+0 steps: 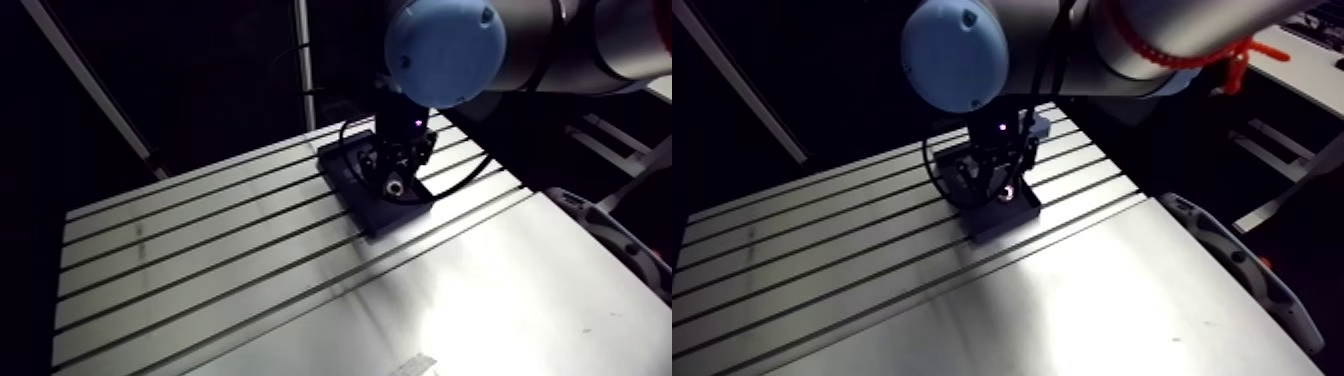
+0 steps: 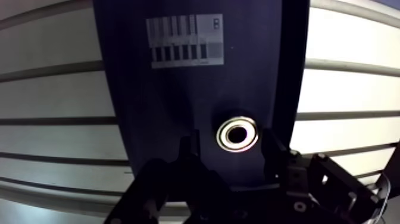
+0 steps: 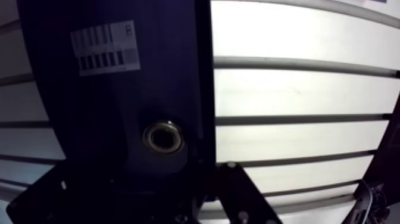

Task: Pick up the bearing and press it into the housing until flush.

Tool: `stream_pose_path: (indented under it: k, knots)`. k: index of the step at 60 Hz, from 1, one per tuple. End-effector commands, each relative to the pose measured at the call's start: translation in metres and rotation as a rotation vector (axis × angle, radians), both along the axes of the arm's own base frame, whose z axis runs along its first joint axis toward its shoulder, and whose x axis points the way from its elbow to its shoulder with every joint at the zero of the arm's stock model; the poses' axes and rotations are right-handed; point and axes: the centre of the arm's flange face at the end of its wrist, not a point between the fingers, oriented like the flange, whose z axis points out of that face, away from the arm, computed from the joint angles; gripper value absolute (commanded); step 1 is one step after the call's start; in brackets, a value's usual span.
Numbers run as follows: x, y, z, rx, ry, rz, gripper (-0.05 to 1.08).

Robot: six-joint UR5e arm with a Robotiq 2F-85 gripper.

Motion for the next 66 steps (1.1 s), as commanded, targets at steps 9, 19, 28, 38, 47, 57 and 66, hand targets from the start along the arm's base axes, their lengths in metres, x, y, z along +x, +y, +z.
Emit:
stream_pose_path:
  k: [9, 19, 28, 38, 47, 57, 66]
  knots:
    - [-0.001, 0.0008, -0.0028, -0.001, -0.003, -0.001, 0.41]
    - [-0.0011, 0.0, -0.0012, 0.0, -0.001, 0.001, 0.41]
    - [-0.0016, 0.0003, -0.0005, 0.001, 0.0, 0.001, 0.42]
    - [-0.0016, 0.0003, -0.0005, 0.001, 0.0, -0.001, 0.44]
    - [-0.0011, 0.0002, -0.0027, 0.0, -0.004, -0.001, 0.45]
    - [-0.0016, 0.0003, -0.003, 0.0, -0.004, -0.002, 0.47]
    - [-0.0023, 0.0006, -0.0023, 0.001, -0.001, -0.002, 0.49]
